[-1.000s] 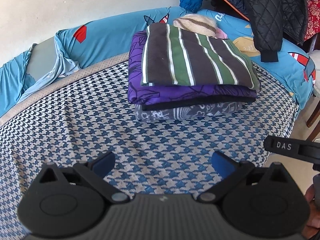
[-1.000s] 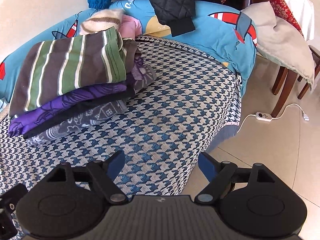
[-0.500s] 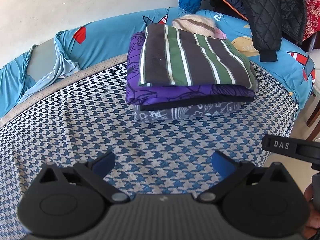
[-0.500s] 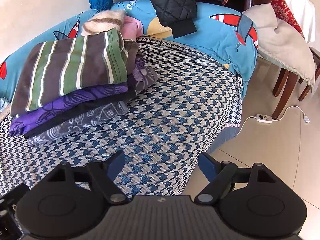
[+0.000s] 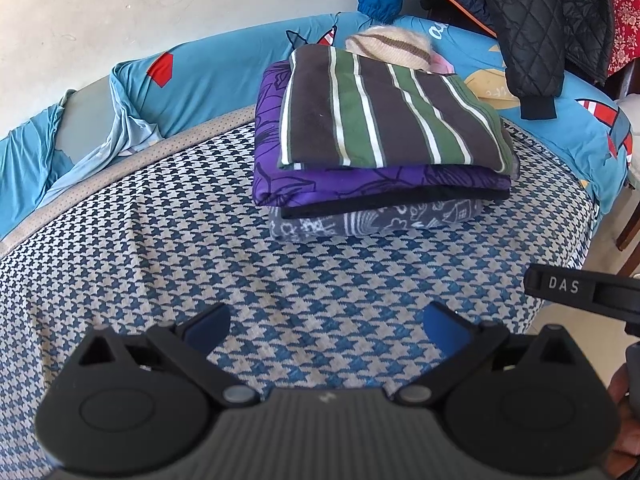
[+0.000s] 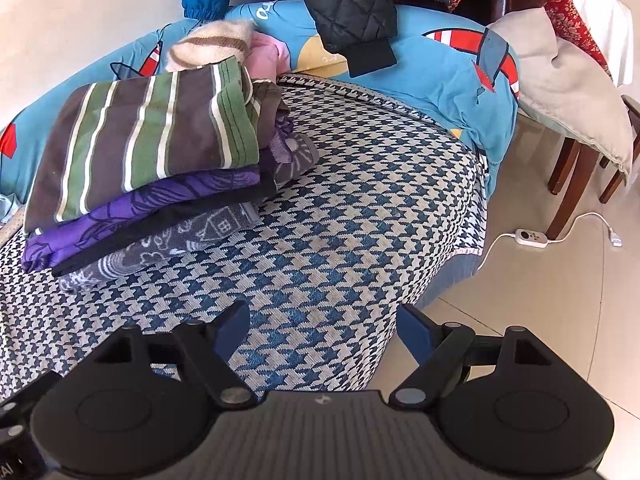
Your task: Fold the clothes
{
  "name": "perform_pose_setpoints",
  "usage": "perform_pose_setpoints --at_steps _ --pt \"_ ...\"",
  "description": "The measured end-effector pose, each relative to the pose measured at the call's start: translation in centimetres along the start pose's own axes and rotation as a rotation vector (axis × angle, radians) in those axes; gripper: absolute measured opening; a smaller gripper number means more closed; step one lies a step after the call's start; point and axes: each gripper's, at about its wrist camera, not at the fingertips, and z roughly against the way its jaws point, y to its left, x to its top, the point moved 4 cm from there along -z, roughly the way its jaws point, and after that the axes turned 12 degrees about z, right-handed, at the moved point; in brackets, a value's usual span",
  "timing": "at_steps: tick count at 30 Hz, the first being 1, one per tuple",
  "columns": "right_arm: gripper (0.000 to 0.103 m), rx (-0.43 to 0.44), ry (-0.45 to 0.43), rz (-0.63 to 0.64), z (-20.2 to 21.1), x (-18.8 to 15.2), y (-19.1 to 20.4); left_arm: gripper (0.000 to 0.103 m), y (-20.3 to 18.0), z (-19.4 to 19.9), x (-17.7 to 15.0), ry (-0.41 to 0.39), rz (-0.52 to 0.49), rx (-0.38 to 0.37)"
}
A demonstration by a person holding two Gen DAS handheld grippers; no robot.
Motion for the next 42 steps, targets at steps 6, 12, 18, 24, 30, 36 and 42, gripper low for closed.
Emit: perform_pose_setpoints --at_steps 6,12,18,24,30,36,42 --pt "0.08 0.004 0.001 -0.001 -0.09 0.05 -0.02 0.103 -0.03 0.06 0.07 0.0 -0.005 0.001" --pt "0.08 0.006 0.002 0.002 -0.19 0.14 -0.01 0.103 0.03 -0.03 0.05 0.003 -0.002 0.005" --pt "0.08 0.008 0.002 0.003 -0.24 0.18 0.02 0.103 0.14 -0.01 -0.02 0.005 -0.001 0.007" --pt "0.08 0.009 0.003 0.006 -0.22 0.17 0.11 0.103 0.18 -0.08 -0.1 0.008 0.0 0.009" --pt "0.08 0.006 0.005 0.005 0.02 -0.12 0.32 0.103 0.24 -0.12 -0.1 0.01 0.001 0.012" --pt "0.08 0.008 0.003 0.011 -0.01 -0.02 0.43 0.103 0.27 -0.13 -0.14 0.012 0.0 0.014" --pt "0.08 0.017 -0.004 0.014 0.23 -0.14 0.6 0.103 0.28 -0.18 -0.23 0.013 0.0 0.015"
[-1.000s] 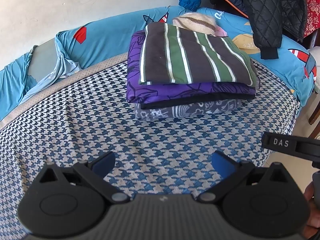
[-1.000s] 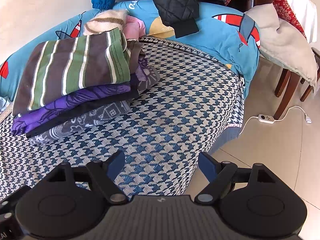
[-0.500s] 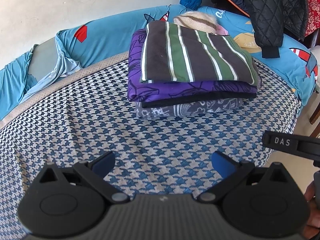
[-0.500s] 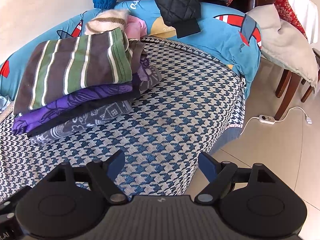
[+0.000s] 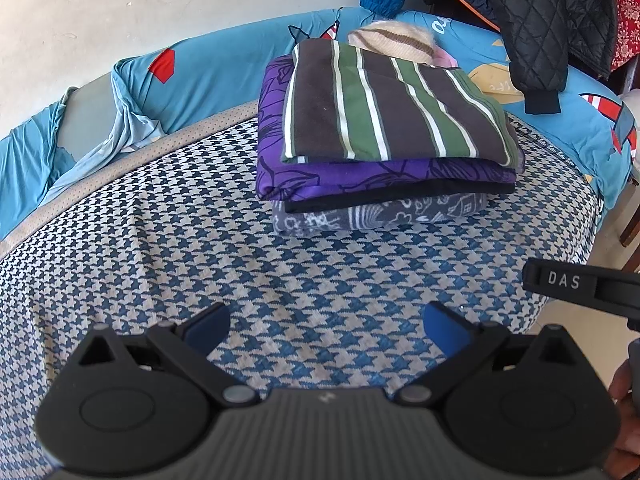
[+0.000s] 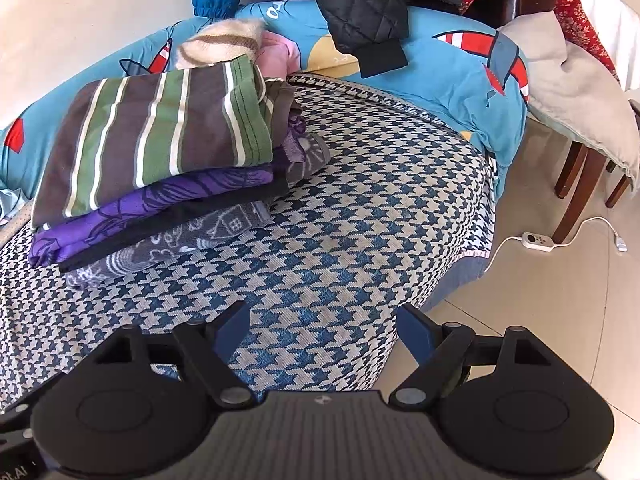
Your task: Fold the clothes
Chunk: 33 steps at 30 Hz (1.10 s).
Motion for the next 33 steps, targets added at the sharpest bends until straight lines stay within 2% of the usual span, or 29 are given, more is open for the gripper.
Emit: perform_pose_setpoints --at_steps 20,33 --pt "0.08 0.093 -0.059 0.036 0.9 0.5 1.4 0.103 0.3 -0.3 -0.5 0.006 -0.006 0.005" --pt "0.08 0.086 -0.038 0.039 0.7 0.4 1.5 0.103 0.6 -0.5 -0.6 0.012 -0.003 0.005"
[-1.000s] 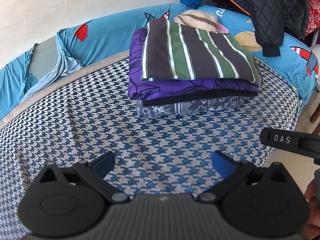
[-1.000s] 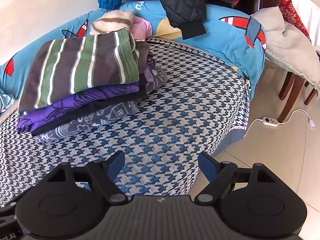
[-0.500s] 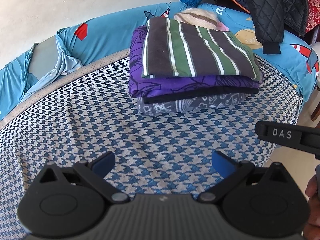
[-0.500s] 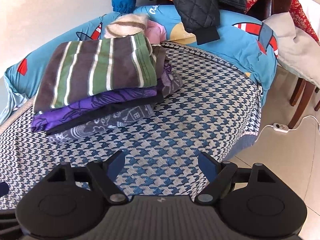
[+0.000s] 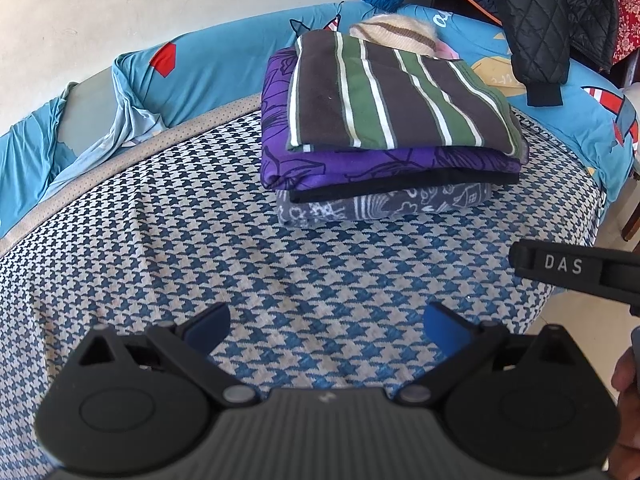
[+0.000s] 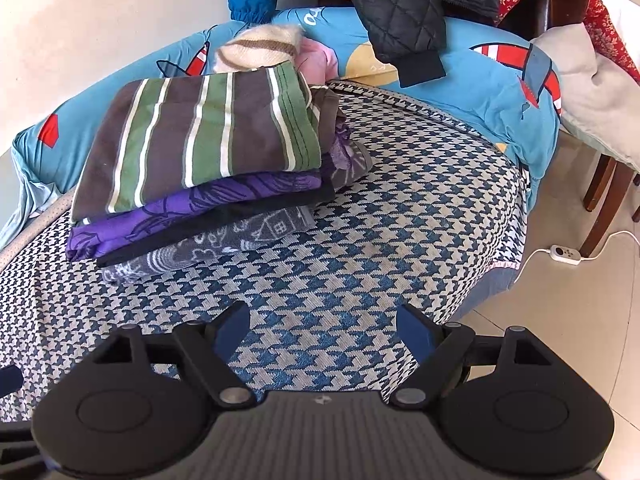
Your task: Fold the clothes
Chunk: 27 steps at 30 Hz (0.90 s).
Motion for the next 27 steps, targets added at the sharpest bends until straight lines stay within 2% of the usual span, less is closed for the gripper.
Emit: perform_pose_setpoints --at_steps 17,27 --pt "0.08 0.022 0.003 0.026 0.1 0.0 1.4 0.103 1.1 0.2 -0.4 0.012 0.011 0.002" --pt "0.08 0.074 0.008 0.061 0.1 0.1 3.4 0.103 2.9 0.1 -1.2 0.024 0.022 0.023"
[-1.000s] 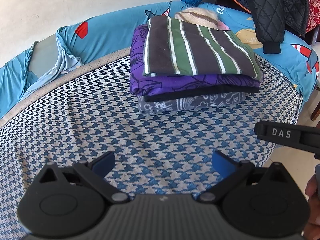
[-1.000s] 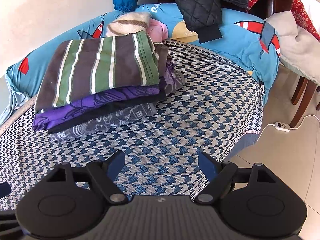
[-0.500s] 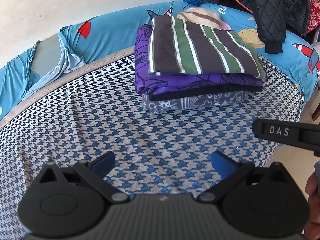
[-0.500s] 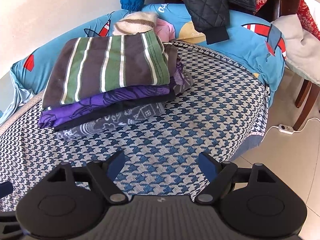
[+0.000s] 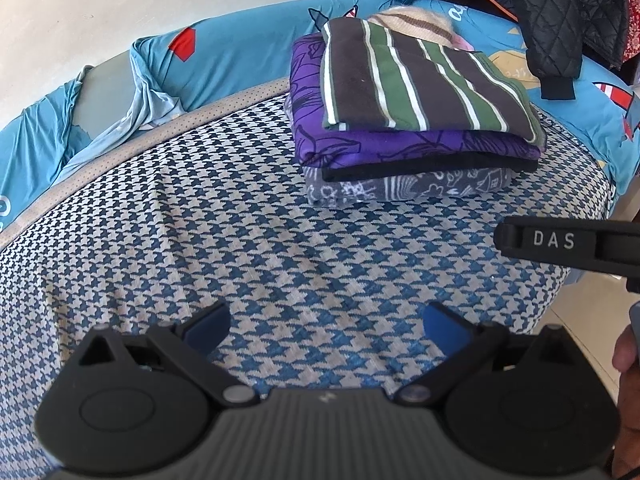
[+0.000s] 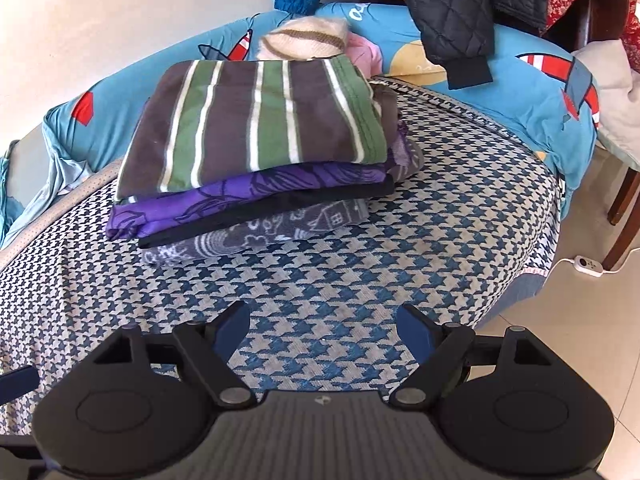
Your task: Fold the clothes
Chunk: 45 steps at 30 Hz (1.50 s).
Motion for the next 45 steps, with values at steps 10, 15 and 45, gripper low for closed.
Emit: perform_pose_setpoints --at_steps 10,15,45 --pt "0.08 0.069 0.024 0.02 -0.5 0.0 2.1 0.103 3.3 0.1 -1.2 -0.004 0.016 0.041" --pt "0.08 0.103 0.035 0.048 -0.6 -0.2 4.0 0.103 6.1 0.2 -2.0 0.007 0.048 0.063" --pt "0.081 0.321 0.049 0.345 0.9 -2.2 21.8 0.103 24.2 4.2 -6.6 0.002 0.258 0.225"
